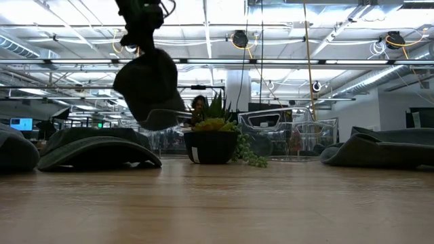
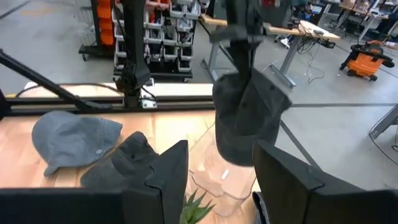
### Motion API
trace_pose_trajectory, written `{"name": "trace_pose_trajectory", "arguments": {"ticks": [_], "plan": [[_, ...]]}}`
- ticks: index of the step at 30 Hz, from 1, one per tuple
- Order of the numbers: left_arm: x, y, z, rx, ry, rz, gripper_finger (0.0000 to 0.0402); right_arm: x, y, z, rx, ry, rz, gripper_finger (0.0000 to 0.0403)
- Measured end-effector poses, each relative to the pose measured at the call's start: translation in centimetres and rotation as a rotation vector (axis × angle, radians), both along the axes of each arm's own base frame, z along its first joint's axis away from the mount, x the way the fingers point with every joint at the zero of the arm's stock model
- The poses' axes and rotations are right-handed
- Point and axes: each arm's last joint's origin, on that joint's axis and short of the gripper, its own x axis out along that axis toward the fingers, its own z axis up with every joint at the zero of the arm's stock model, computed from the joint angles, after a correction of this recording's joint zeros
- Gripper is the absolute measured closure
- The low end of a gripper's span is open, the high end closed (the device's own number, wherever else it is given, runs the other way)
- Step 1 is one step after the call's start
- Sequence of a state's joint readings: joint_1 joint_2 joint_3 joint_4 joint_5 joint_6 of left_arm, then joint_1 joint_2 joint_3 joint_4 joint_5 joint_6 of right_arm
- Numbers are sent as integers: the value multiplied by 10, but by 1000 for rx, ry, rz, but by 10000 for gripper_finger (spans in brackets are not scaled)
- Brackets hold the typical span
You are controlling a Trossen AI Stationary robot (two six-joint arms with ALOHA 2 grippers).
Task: Pick & Place hat
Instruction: Put the bottom right black cap into the left transparent bin
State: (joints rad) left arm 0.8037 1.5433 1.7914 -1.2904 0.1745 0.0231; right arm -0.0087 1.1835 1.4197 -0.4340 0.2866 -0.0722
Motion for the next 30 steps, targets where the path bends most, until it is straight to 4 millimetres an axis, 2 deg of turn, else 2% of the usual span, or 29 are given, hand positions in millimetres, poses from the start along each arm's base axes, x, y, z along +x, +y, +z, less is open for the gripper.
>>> {"name": "trace_pose_trajectory", "arguments": {"ticks": [10, 20, 26, 30], "plan": [[-1, 38, -27, -103, 43, 81, 381, 0, 0, 1, -4, -11, 1, 238], [10, 62, -56, -159, 104, 98, 381, 1, 0, 2, -42, -13, 12, 238], [10, 74, -68, -158, 152, 133, 381, 1, 0, 2, -42, -13, 12, 242], [5, 82, -74, -138, 210, 222, 381, 1, 0, 2, -42, -13, 12, 242]]}}
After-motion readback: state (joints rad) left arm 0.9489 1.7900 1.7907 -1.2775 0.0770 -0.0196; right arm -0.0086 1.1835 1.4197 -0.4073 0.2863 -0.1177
